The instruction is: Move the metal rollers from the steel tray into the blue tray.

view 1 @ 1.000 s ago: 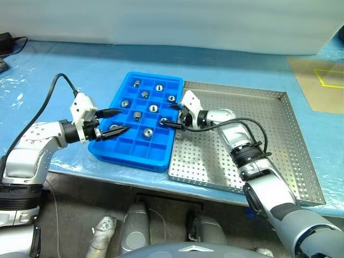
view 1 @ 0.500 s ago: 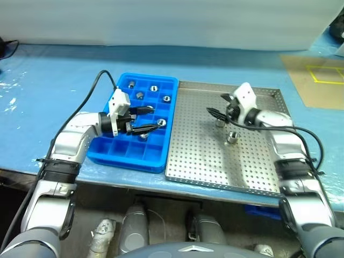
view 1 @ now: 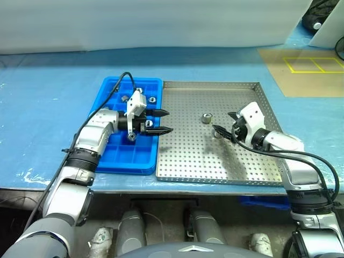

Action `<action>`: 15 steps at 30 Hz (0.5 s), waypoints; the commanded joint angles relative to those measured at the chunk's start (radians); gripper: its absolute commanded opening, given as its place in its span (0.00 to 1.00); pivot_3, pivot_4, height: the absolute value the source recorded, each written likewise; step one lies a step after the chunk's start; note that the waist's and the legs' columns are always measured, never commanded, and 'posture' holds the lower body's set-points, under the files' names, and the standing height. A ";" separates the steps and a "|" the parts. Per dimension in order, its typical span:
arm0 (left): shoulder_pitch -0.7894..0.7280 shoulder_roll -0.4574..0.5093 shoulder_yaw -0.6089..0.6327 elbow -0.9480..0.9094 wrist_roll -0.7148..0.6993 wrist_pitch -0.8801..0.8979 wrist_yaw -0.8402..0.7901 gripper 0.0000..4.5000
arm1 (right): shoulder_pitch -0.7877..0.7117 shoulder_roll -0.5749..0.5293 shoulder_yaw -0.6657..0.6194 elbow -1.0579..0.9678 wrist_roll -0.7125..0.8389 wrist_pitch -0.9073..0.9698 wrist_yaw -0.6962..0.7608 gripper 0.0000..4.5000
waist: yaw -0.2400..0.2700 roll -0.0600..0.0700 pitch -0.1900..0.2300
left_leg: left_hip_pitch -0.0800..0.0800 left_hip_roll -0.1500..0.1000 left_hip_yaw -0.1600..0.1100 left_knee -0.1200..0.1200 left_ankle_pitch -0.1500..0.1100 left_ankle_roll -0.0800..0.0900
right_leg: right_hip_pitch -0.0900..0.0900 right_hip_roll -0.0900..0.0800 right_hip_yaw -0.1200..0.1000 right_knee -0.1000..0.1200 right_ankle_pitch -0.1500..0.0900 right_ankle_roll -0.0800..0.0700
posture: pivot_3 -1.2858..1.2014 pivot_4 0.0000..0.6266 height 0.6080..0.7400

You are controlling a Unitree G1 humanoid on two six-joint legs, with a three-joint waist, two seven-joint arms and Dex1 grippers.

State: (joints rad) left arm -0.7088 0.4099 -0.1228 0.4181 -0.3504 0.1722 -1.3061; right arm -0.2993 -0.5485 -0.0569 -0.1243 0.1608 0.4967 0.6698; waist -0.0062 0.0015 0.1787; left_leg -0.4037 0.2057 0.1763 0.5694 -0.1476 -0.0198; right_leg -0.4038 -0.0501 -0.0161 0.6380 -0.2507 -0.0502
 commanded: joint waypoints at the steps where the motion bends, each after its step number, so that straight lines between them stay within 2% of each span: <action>1: -0.013 0.015 0.020 -0.018 -0.001 -0.013 -0.011 0.81 | 0.002 0.005 -0.005 0.056 -0.008 -0.038 -0.022 0.87 | 0.001 0.000 0.000 | 0.000 0.000 0.000 0.000 0.000 0.001 | 0.000 0.000 0.000 0.000 0.000 0.000 | 0.39 0.24 1.00; 8: 0.025 0.050 0.033 -0.052 -0.001 -0.004 0.004 0.81 | 0.000 0.013 0.018 0.198 -0.034 -0.104 -0.029 0.87 | 0.003 0.000 0.000 | -0.001 0.000 0.000 0.001 -0.001 0.002 | 0.001 -0.002 0.000 -0.001 0.000 0.000 | 0.41 0.24 1.00; 14: 0.034 0.068 0.044 -0.070 -0.002 0.001 0.019 0.81 | -0.009 0.020 0.048 0.241 -0.047 -0.148 -0.026 0.87 | 0.003 0.000 0.000 | 0.000 0.000 0.000 0.001 -0.001 0.002 | 0.001 -0.002 0.000 -0.001 0.000 0.000 | 0.41 0.24 1.00; 15: 0.033 0.073 0.048 -0.067 -0.002 0.000 0.022 0.81 | -0.014 0.024 0.050 0.244 -0.048 -0.158 -0.026 0.83 | 0.003 0.000 0.000 | 0.000 0.000 0.000 0.001 -0.001 0.002 | 0.001 -0.002 0.000 -0.001 0.000 0.000 | 0.42 0.24 1.00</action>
State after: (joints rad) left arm -0.6677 0.4648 -0.1065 0.3835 -0.3482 0.1776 -1.2916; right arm -0.2974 -0.5308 -0.0155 0.1194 0.1201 0.3635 0.6450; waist -0.0035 0.0016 0.1787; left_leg -0.4035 0.2061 0.1764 0.5704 -0.1490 -0.0175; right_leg -0.4025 -0.0518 -0.0164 0.6372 -0.2508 -0.0503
